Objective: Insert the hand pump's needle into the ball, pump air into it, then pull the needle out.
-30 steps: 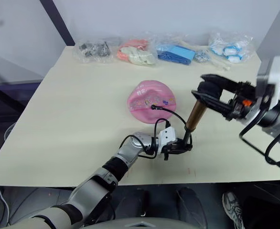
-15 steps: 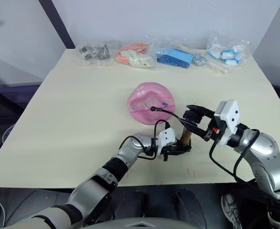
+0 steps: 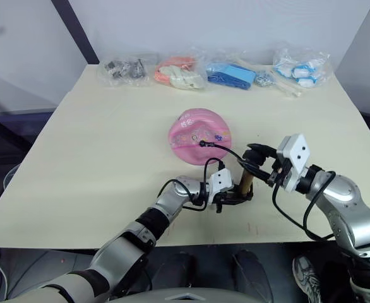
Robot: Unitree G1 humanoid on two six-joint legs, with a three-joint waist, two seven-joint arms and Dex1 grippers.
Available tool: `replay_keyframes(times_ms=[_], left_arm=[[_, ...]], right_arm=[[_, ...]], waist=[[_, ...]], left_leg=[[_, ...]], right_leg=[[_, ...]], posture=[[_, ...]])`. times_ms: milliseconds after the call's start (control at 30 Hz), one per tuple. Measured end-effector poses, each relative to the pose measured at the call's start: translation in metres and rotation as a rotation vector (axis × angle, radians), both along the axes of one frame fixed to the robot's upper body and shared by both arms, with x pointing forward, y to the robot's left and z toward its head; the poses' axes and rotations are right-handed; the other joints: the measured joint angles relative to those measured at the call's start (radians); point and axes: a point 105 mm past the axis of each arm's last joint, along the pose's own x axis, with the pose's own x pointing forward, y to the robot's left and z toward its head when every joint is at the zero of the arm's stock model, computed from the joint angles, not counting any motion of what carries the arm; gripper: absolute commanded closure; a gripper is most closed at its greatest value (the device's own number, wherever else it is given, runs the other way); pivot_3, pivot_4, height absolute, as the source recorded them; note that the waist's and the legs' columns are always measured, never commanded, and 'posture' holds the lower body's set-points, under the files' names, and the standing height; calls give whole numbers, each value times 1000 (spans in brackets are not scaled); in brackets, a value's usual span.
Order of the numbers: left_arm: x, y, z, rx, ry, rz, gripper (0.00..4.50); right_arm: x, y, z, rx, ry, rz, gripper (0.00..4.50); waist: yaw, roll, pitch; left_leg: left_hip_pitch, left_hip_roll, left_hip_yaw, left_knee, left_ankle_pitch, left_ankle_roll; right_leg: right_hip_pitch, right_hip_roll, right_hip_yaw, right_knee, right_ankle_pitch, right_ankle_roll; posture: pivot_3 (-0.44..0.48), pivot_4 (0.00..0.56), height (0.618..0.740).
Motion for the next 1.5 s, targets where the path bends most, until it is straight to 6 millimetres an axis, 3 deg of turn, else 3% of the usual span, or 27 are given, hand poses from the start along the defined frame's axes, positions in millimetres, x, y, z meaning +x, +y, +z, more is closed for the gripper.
replay_keyframes(times_ms=[100, 300, 433, 700, 1100, 1500], left_arm=[[0, 0, 0, -1, 2, 1, 3371], [1, 0, 0, -1, 1, 2, 3371], [1, 0, 1, 0, 0, 1, 3371], [2, 0, 1, 1, -2, 1, 3371], [2, 1, -1, 5, -2, 2, 3371], [2, 2, -2, 11, -1, 1, 3371]], right_arm=[[-5, -4, 36, -19, -36, 35, 2540], [-8, -12, 69, 3, -30, 31, 2540], [-9, -15, 81, 8, -35, 21, 2540], [-9, -14, 87, 8, -45, 20, 2540], [-16, -13, 64, 156, 21, -39, 2540], [-17, -3, 21, 169, 156, -49, 2540]], waist=[[0, 1, 1], [1, 1, 1], [1, 1, 1], [1, 1, 1], [0, -1, -1], [0, -4, -4]], left_leg=[[0, 0, 0, 0, 0, 0], [0, 0, 0, 0, 0, 0], [0, 0, 0, 0, 0, 1], [0, 0, 0, 0, 0, 1], [0, 1, 0, 0, -1, 1], [1, 1, 0, 0, -1, 2]], right_leg=[[0, 0, 0, 0, 0, 0], [0, 0, 0, 0, 0, 0], [0, 0, 0, 0, 0, 0], [0, 0, 0, 0, 0, 0], [1, 0, 0, 0, 0, 0], [1, 1, 0, -1, 0, 0]], posture=[[0, 150, 740], [0, 150, 740], [0, 150, 740], [0, 150, 740], [0, 150, 740], [0, 150, 740]])
